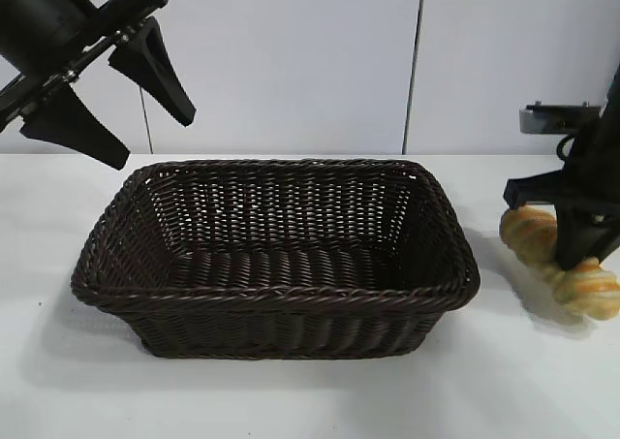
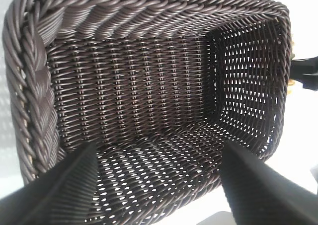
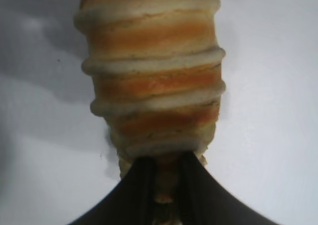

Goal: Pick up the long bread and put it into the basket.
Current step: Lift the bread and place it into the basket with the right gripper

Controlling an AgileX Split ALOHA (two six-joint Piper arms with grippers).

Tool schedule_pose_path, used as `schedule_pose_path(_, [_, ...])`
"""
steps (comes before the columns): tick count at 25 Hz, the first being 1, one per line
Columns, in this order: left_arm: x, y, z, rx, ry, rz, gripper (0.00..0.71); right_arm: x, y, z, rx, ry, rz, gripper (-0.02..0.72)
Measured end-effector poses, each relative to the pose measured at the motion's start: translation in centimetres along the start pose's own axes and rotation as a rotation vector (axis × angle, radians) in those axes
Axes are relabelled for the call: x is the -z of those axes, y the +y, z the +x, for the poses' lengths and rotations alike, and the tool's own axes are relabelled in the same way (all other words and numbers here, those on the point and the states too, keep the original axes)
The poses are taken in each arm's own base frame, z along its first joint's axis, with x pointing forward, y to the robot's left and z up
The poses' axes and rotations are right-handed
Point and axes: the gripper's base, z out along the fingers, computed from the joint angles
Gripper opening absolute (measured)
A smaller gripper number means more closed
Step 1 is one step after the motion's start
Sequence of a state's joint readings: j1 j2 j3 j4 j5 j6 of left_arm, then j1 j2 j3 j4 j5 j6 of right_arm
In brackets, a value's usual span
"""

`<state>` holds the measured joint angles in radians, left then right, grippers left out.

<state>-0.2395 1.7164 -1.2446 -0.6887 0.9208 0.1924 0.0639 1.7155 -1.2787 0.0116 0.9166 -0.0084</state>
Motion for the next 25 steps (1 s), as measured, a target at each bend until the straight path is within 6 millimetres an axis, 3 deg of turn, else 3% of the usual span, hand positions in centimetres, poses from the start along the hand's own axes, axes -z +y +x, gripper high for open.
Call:
schedule_pose_path(5, [0.0,0.0,0.0,0.0,0.0,0.0,0.508,3.7,0.3,-0.7,0.019,-0.062,-0.033,0.085])
schedule_pose_path(11, [0.0,0.0,0.0,0.0,0.0,0.0,0.508,4.1,1.8,-0.6,0.075,-0.041,-0.079,0.084])
schedule_pose_path(25, [0.0,0.0,0.0,0.0,0.0,0.0,0.508,4.1,15.4,1.7,0.411,-0.093,-0.251,0.084])
